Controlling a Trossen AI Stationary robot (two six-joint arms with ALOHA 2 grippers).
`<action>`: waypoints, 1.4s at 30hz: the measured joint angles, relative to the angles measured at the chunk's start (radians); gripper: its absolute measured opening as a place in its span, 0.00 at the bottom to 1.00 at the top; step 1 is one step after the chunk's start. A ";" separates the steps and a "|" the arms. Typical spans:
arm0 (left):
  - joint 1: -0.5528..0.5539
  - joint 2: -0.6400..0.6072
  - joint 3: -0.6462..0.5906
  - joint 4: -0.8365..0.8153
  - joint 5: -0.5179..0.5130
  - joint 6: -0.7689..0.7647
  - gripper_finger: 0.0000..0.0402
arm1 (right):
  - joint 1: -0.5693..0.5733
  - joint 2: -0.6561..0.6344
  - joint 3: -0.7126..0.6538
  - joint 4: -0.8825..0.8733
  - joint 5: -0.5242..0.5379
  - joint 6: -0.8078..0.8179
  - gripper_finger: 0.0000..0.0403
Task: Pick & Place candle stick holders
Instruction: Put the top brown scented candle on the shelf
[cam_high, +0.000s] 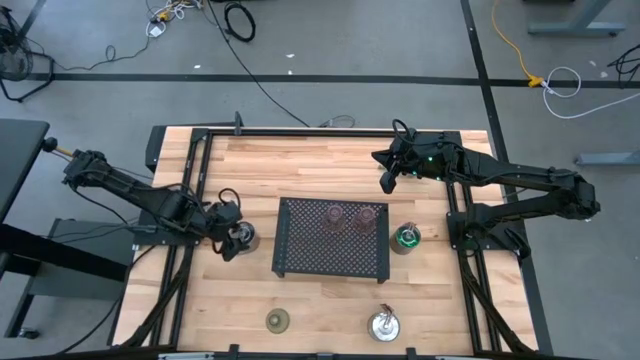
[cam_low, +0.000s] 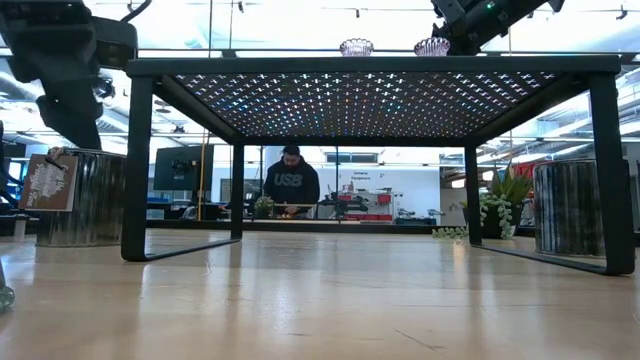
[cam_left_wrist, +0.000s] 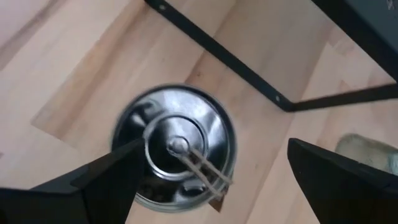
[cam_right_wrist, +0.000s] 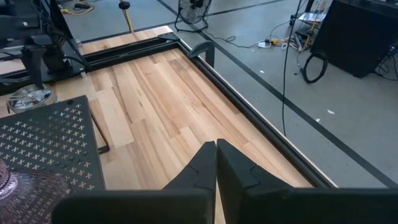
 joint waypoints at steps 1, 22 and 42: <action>0.000 0.000 0.000 0.003 0.013 0.005 0.98 | 0.000 0.000 0.000 0.000 0.000 0.000 0.03; -0.025 -0.007 0.077 -0.146 0.004 0.049 0.98 | 0.000 0.000 0.000 0.000 -0.002 0.027 0.03; -0.534 -0.070 -0.033 -0.266 -0.476 -0.372 0.98 | 0.000 0.000 0.000 -0.016 -0.002 0.053 0.03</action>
